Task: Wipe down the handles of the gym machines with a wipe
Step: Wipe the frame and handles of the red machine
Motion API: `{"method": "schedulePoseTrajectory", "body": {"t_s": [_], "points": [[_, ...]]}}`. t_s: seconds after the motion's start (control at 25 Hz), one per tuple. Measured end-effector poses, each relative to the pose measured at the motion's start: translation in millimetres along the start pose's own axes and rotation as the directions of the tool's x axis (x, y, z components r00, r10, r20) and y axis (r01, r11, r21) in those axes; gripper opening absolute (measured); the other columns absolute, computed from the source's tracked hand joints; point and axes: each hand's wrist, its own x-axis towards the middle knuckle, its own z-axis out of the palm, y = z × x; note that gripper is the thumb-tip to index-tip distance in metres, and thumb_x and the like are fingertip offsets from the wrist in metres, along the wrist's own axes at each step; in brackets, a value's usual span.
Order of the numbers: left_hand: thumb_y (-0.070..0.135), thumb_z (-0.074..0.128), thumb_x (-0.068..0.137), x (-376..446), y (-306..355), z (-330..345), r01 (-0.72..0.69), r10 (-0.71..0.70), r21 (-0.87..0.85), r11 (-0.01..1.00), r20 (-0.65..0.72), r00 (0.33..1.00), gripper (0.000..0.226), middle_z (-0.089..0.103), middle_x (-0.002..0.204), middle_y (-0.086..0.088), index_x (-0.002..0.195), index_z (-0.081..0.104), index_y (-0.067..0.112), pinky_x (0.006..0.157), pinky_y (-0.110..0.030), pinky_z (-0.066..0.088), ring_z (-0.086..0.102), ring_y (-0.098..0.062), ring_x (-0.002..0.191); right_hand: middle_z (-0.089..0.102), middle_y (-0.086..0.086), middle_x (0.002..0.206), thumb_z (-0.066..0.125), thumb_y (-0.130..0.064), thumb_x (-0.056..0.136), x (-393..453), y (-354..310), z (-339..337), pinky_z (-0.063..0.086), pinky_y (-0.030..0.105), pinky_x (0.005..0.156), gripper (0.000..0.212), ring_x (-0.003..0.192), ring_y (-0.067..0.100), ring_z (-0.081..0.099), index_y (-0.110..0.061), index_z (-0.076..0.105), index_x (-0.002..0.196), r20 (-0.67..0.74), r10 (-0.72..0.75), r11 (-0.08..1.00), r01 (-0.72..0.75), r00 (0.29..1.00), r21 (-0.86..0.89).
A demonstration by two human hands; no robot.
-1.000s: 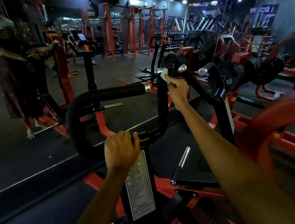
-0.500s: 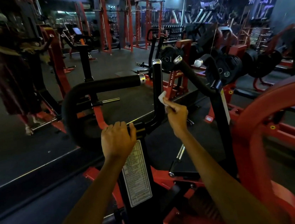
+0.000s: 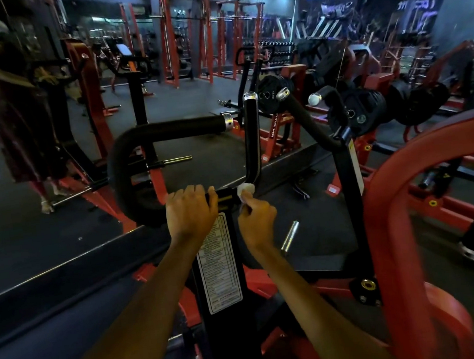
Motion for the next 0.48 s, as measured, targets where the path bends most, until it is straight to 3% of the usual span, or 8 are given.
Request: {"method": "schedulePoseTrajectory", "body": {"t_s": [0.12,0.2,0.28,0.4,0.48], "points": [[0.039,0.03,0.096,-1,-2,-4,-0.013,0.014,-0.01,1.0,0.075,0.997,0.05,0.059,0.061,-0.006,0.066,0.058,0.012,0.06,-0.033,0.043,0.053,-0.021,0.052,0.07,0.01,0.082,0.056,0.002,0.087,9,-7,-19,0.036,0.0,0.058,0.017,0.068,0.005,0.059,0.001,0.072,0.095,0.099,-0.099,0.994,0.104,0.99,-0.037],[0.038,0.036,0.1,-1,-5,-8,-0.053,0.055,-0.02,0.998,0.108,0.993,0.046,0.06,0.068,-0.007,0.073,0.06,0.01,0.064,-0.033,0.043,0.055,-0.022,0.059,0.069,0.009,0.075,0.058,0.001,0.087,30,-12,-35,0.042,0.006,0.059,0.013,0.063,0.008,0.059,0.002,0.072,0.088,0.018,-0.178,0.983,0.179,0.984,-0.05],[0.04,0.036,0.101,-1,-6,-14,-0.067,0.066,0.001,0.998,0.144,0.987,0.045,0.06,0.076,-0.009,0.081,0.06,0.007,0.067,-0.034,0.041,0.057,-0.023,0.067,0.067,0.017,0.09,0.055,0.002,0.088,57,-13,-39,0.047,0.013,0.072,0.017,0.079,0.018,0.062,0.005,0.068,0.098,-0.049,-0.22,0.965,0.21,0.974,-0.155],[0.044,0.03,0.101,-2,-3,-18,-0.025,0.015,0.051,0.998,0.19,0.982,0.048,0.062,0.085,-0.008,0.09,0.06,0.008,0.074,-0.034,0.042,0.059,-0.024,0.078,0.05,0.016,0.118,0.05,0.001,0.09,63,-15,-28,0.039,0.017,0.083,0.031,0.106,0.024,0.052,0.0,0.056,0.12,0.124,-0.173,0.904,0.208,0.977,-0.374],[0.044,0.03,0.101,-3,-2,-17,-0.017,0.008,0.048,0.999,0.197,0.98,0.048,0.063,0.087,-0.009,0.091,0.061,0.008,0.074,-0.034,0.041,0.059,-0.024,0.08,0.042,0.012,0.127,0.05,-0.001,0.09,44,-16,-14,0.037,0.02,0.089,0.032,0.115,0.022,0.044,-0.004,0.052,0.122,0.237,-0.176,0.849,0.269,0.956,-0.456]]}}
